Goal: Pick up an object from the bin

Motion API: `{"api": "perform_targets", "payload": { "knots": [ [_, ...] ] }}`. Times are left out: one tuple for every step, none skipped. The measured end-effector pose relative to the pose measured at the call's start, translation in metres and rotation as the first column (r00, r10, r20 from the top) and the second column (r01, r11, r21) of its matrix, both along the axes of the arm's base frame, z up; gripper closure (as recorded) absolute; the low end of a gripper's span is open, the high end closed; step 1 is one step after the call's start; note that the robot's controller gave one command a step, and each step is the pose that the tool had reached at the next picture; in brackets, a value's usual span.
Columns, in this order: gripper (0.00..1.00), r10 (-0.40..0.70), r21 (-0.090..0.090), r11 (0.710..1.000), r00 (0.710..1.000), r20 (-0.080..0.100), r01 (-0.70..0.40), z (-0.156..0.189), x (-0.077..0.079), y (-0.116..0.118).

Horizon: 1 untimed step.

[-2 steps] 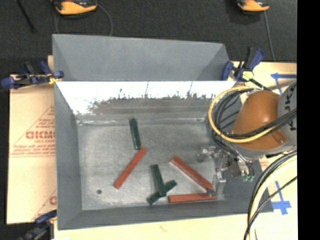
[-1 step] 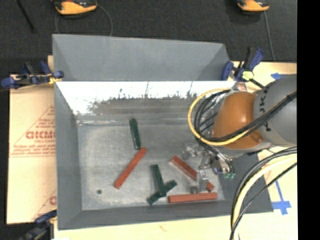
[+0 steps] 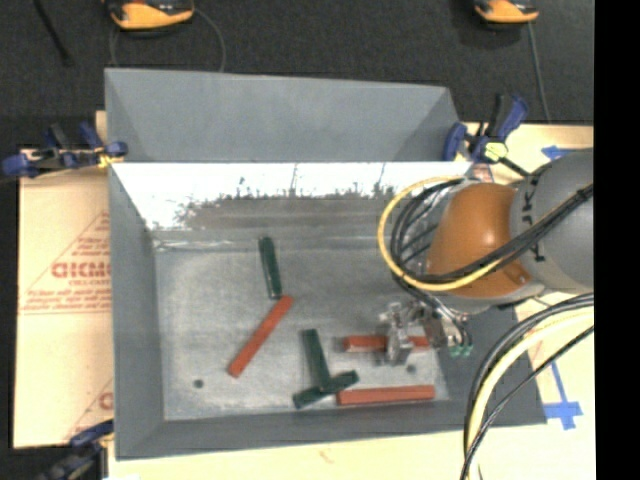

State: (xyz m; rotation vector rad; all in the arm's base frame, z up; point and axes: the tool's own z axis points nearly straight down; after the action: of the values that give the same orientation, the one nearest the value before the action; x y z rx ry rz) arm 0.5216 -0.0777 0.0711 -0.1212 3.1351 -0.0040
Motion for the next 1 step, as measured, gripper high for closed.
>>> {"api": "perform_targets", "payload": {
  "knots": [
    [1.00,-0.008,0.003,1.000,1.000,0.001,0.008,0.0000,0.0244,0.0425]
  ]
}}
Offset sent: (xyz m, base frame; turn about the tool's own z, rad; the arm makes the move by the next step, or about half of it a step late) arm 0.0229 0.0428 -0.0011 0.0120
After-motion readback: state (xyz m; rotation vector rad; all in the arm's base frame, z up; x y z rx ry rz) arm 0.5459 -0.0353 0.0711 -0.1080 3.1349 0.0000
